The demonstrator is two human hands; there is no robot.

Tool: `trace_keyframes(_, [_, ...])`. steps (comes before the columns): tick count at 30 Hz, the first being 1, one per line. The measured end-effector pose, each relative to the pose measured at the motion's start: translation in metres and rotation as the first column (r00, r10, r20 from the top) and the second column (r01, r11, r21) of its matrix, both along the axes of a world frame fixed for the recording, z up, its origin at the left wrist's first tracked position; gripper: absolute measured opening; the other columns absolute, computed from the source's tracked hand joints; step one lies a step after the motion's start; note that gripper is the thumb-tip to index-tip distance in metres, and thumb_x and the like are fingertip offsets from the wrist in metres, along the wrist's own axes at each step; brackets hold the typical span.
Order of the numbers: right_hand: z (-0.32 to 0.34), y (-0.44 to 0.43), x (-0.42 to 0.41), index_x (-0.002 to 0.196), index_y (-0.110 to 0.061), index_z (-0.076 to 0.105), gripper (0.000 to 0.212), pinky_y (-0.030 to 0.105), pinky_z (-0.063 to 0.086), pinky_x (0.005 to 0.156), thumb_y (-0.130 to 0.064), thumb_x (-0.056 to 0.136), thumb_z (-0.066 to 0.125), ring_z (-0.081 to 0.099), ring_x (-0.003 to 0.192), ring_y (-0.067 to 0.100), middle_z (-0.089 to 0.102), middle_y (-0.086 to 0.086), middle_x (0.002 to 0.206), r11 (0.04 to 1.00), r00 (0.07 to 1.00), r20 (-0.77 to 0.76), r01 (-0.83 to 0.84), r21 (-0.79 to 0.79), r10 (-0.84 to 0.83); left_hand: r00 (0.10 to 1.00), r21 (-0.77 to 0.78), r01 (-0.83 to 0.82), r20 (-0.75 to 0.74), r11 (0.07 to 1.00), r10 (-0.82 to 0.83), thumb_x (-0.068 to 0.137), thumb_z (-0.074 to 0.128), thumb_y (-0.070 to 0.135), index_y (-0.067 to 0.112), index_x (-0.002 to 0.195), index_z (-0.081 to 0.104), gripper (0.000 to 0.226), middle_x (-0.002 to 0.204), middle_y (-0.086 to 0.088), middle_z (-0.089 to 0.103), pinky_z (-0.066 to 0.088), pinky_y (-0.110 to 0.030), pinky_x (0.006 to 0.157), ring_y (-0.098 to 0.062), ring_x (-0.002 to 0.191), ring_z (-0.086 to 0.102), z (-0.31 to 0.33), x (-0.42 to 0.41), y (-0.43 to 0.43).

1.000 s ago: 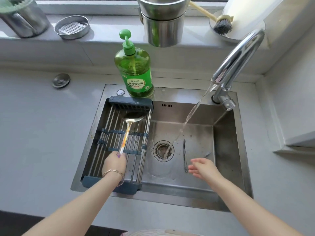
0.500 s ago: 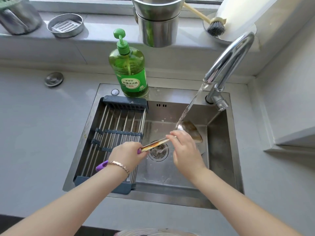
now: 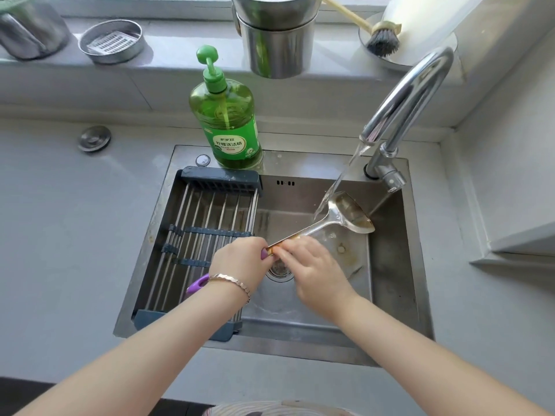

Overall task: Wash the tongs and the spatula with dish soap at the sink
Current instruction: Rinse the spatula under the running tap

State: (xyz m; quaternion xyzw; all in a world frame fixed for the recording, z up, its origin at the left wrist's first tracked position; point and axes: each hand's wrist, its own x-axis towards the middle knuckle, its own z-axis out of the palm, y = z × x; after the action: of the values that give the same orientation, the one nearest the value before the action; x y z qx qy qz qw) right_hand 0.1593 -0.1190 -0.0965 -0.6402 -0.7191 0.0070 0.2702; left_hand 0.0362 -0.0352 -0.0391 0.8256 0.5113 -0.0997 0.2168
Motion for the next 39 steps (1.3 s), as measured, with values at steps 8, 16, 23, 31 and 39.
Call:
trace_keyframes(8, [0.000, 0.003, -0.001, 0.108, 0.004, 0.066, 0.045, 0.032, 0.038, 0.094, 0.002, 0.075, 0.035, 0.048, 0.103, 0.024, 0.065, 0.015, 0.106, 0.998, 0.990, -0.141, -0.014, -0.066, 0.004, 0.996, -0.020, 0.059, -0.073, 0.998, -0.060, 0.091, 0.047, 0.031, 0.020, 0.080, 0.058, 0.020, 0.080, -0.003, 0.062, 0.049, -0.029, 0.069, -0.024, 0.076, 0.062, 0.009, 0.011, 0.010])
trace_keyframes(16, [-0.001, 0.006, 0.001, 0.114, 0.000, 0.057, 0.050, 0.030, 0.035, 0.099, 0.002, 0.071, 0.033, 0.044, 0.110, 0.022, 0.058, 0.013, 0.113, 0.994, 0.959, -0.275, 0.040, -0.100, -0.066, 0.956, 0.030, 0.170, -0.247, 0.985, -0.158, 0.091, 0.048, 0.020, 0.015, 0.092, 0.059, 0.012, 0.088, -0.005, 0.063, 0.047, -0.031, 0.071, -0.027, 0.083, 0.064, 0.020, 0.032, 0.023])
trace_keyframes(23, [-0.026, -0.002, 0.032, 0.126, -0.003, 0.054, 0.058, 0.039, 0.033, 0.108, 0.013, 0.072, 0.041, 0.044, 0.125, 0.026, 0.053, 0.010, 0.129, 0.764, 0.730, -0.290, 0.475, -0.436, -0.619, 0.879, 0.070, 0.323, -0.393, 0.944, -0.271, 0.088, 0.054, 0.010, 0.014, 0.098, 0.057, 0.011, 0.100, -0.006, 0.065, 0.041, -0.031, 0.066, -0.028, 0.082, 0.061, 0.028, 0.054, 0.028])
trace_keyframes(31, [0.000, -0.002, 0.003, 0.117, 0.004, 0.059, 0.058, 0.030, 0.034, 0.101, -0.002, 0.067, 0.029, 0.043, 0.113, 0.021, 0.059, 0.014, 0.116, 0.970, 0.905, -0.378, 0.122, -0.210, -0.195, 0.879, 0.033, 0.346, -0.361, 0.938, -0.311, 0.089, 0.048, 0.009, 0.012, 0.100, 0.058, 0.015, 0.104, -0.007, 0.064, 0.040, -0.031, 0.068, -0.028, 0.093, 0.063, 0.027, 0.071, 0.020])
trace_keyframes(39, [-0.002, 0.003, 0.010, 0.115, -0.011, 0.057, 0.059, 0.035, 0.037, 0.103, 0.011, 0.064, 0.037, 0.045, 0.111, 0.020, 0.059, 0.008, 0.113, 0.978, 0.892, -0.405, 0.151, -0.147, -0.198, 0.928, 0.061, 0.260, -0.292, 0.964, -0.232, 0.089, 0.052, 0.022, 0.016, 0.086, 0.058, 0.009, 0.089, -0.005, 0.064, 0.045, -0.031, 0.068, -0.028, 0.081, 0.063, 0.026, 0.047, 0.026])
